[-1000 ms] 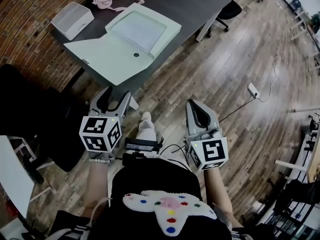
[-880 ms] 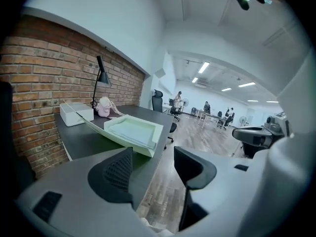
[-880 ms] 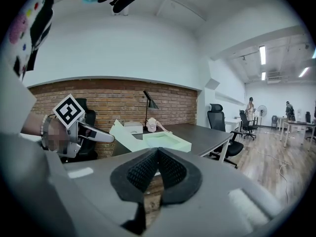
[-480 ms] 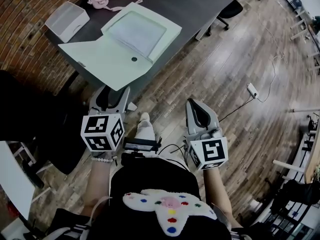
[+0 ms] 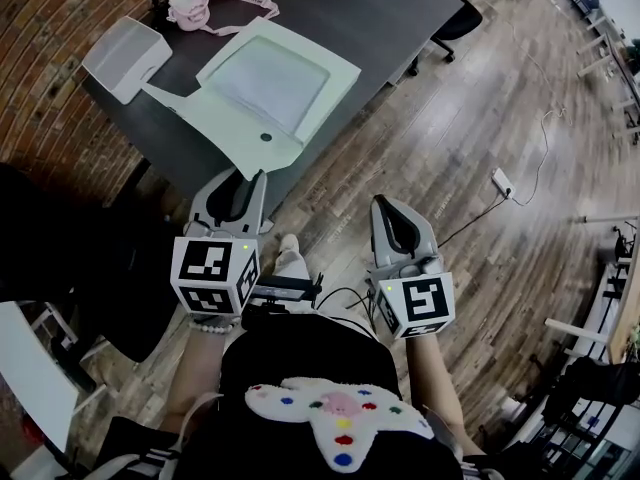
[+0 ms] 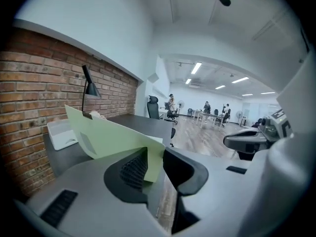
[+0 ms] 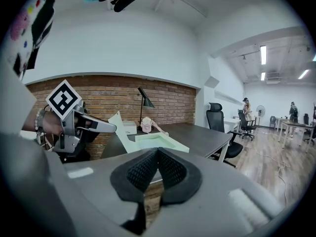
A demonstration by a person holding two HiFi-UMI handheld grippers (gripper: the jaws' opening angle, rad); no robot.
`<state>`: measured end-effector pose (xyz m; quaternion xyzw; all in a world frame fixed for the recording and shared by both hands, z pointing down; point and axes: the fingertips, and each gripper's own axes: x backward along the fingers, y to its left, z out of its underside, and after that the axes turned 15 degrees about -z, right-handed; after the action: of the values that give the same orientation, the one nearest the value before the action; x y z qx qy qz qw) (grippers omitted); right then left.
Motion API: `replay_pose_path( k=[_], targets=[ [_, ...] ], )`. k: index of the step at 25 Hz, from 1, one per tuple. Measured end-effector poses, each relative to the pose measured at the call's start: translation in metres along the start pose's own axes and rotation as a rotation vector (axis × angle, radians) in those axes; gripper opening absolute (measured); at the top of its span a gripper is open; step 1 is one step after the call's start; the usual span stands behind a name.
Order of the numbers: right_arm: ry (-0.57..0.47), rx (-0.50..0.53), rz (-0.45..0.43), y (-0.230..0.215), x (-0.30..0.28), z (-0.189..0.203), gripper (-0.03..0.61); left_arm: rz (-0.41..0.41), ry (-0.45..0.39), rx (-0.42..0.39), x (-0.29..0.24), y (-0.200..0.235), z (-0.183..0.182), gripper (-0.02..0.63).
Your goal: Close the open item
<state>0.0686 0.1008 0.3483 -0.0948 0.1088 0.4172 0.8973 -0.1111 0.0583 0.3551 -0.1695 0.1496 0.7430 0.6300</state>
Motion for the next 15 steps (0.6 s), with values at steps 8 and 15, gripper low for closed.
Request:
replay_pose_path(
  k=[8,15],
  targets=[
    [-0.002,0.008,0.009,-0.02,-0.027,-0.018,0.009,0.084,0.017,-0.04,-0.018,-0.012,-0.024,0.083],
    [-0.026,0.003,0.022,-0.037,-0.069,-0.035,0.009,0.125,0.039,-0.064,-0.036,0.0,-0.037,0.077]
  ],
)
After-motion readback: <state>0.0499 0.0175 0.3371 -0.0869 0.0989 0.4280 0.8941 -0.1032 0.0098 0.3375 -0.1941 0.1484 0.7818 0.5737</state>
